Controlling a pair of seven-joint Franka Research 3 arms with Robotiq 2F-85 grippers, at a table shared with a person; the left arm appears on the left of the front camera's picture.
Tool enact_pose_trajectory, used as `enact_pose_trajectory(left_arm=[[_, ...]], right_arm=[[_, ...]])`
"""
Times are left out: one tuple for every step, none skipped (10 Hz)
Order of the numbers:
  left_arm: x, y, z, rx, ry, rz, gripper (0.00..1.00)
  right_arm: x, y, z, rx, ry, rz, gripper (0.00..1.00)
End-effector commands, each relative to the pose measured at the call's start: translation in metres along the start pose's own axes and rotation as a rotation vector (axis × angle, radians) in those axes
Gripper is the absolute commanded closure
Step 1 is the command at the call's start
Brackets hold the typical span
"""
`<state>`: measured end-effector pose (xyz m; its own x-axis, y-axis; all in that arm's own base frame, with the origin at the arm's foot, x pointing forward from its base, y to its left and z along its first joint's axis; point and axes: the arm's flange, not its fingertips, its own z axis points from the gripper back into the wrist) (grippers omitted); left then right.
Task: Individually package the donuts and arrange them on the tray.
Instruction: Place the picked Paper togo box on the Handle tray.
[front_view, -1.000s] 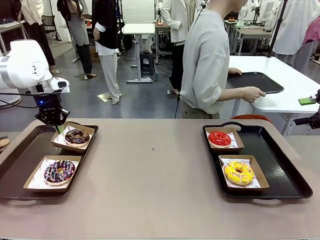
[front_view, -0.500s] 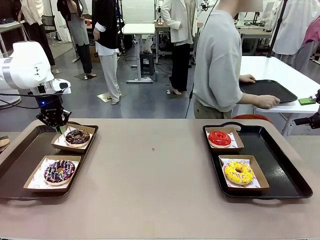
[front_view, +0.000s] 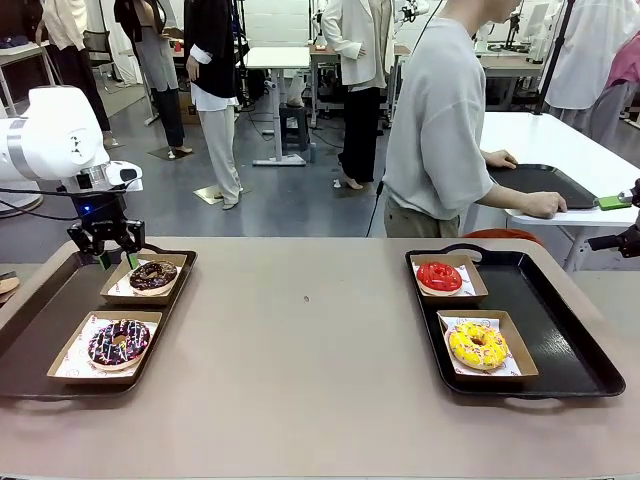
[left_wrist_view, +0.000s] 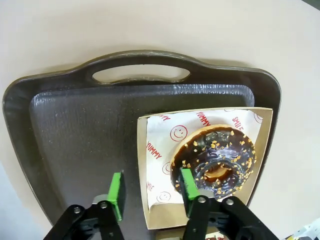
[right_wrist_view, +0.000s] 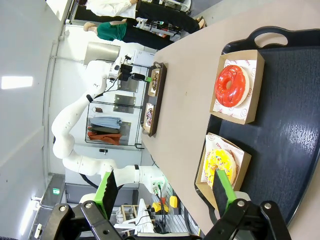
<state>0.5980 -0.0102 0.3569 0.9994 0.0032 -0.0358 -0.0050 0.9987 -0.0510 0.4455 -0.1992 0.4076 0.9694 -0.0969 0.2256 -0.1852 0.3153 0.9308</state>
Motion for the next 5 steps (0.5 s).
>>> enact_pose_trajectory(left_arm=[[-0.001, 0.000, 0.011, 0.014, 0.001, -0.005, 0.00], [-0.003, 0.000, 0.013, 0.012, 0.005, -0.011, 0.00], [-0.005, 0.001, 0.013, 0.006, 0.006, -0.014, 0.00], [-0.008, 0.001, 0.014, -0.007, 0.014, -0.031, 0.11], [-0.013, 0.002, 0.017, -0.033, 0.039, -0.037, 0.11]], right_arm=[[-0.001, 0.001, 0.000, 0.009, 0.004, 0.006, 0.00], [-0.001, 0.001, 0.000, 0.009, 0.004, 0.006, 0.00], [-0.001, 0.001, 0.000, 0.009, 0.004, 0.006, 0.00], [-0.001, 0.001, 0.000, 0.009, 0.004, 0.006, 0.00], [-0.001, 0.001, 0.000, 0.009, 0.004, 0.006, 0.00]])
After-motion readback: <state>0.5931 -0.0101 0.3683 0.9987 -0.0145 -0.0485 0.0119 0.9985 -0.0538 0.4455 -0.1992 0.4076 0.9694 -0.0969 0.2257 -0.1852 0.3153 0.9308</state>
